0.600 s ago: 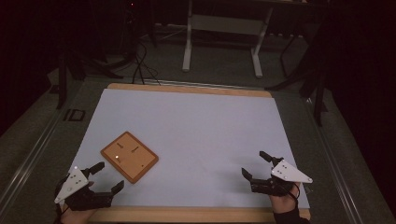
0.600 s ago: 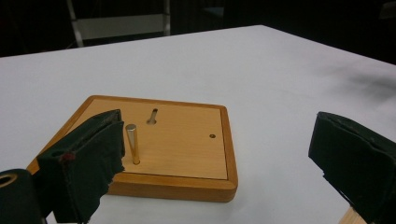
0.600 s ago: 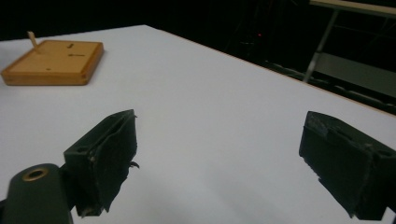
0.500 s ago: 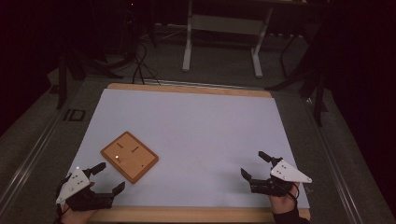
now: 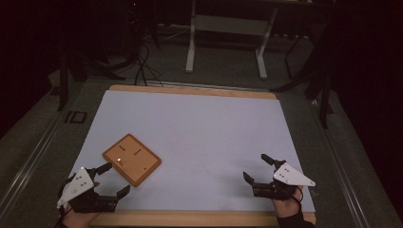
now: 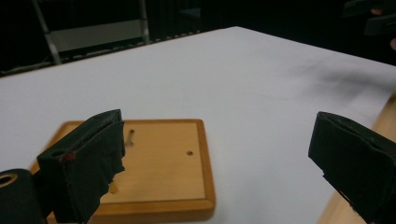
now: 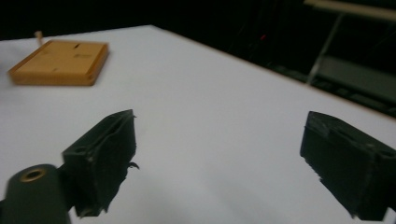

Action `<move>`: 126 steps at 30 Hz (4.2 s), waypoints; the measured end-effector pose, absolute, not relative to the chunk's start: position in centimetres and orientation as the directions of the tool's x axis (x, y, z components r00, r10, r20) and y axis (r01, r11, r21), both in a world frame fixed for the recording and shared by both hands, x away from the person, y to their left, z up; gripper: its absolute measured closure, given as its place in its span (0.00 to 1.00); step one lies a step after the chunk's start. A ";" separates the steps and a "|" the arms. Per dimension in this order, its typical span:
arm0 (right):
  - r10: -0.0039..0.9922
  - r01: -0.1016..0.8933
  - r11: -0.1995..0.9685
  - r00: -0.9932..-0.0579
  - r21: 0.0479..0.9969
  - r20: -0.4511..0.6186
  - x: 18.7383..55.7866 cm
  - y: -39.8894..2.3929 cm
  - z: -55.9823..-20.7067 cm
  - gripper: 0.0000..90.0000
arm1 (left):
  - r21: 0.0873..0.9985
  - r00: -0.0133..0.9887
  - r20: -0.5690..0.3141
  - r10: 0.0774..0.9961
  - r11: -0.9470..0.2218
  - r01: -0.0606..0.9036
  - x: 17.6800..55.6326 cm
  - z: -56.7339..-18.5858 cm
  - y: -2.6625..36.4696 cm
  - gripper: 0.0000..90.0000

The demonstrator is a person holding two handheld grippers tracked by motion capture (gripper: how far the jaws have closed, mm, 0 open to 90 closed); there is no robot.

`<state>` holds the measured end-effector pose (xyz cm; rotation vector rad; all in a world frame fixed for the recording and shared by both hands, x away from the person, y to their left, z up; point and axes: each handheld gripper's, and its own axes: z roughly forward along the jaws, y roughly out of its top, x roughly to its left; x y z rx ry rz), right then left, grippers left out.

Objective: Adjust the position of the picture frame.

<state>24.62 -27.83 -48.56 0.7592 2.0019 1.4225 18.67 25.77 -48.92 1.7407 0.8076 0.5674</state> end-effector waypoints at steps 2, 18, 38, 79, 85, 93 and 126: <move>0.720 0.127 0.270 -0.684 0.954 -0.112 24.6 -27.8 -48.4 0.11 | 0.954 0.651 -0.017 0.759 -0.182 0.238 19.3 -48.6 26.2 0.06; 0.712 0.108 0.216 -0.697 0.970 -0.081 24.3 -28.0 -47.8 0.11 | 0.919 0.621 -0.061 0.781 -0.198 0.340 24.4 -51.1 28.9 0.26; 0.724 0.130 0.232 -0.685 0.964 -0.082 24.7 -28.2 -48.0 0.11 | 0.846 0.607 -0.071 0.791 -0.274 0.457 26.0 -54.1 28.8 0.81; 0.716 0.170 0.224 -0.696 0.960 -0.044 25.1 -28.4 -48.4 0.12 | 0.894 0.606 -0.040 0.795 -0.242 0.377 27.1 -50.8 26.9 0.96; 0.715 0.173 0.219 -0.698 0.960 -0.037 25.2 -28.5 -48.4 0.12 | 0.897 0.617 -0.030 0.786 -0.250 0.363 27.4 -49.7 26.5 0.96; 0.714 0.173 0.217 -0.700 0.961 -0.035 25.2 -28.4 -48.4 0.12 | 0.915 0.642 -0.029 0.767 -0.237 0.325 27.8 -47.7 25.5 0.96; 0.711 0.173 0.202 -0.703 0.964 -0.023 25.1 -28.8 -48.3 0.12 | 0.923 0.837 -0.033 0.546 -0.304 0.235 34.0 -46.0 11.7 0.96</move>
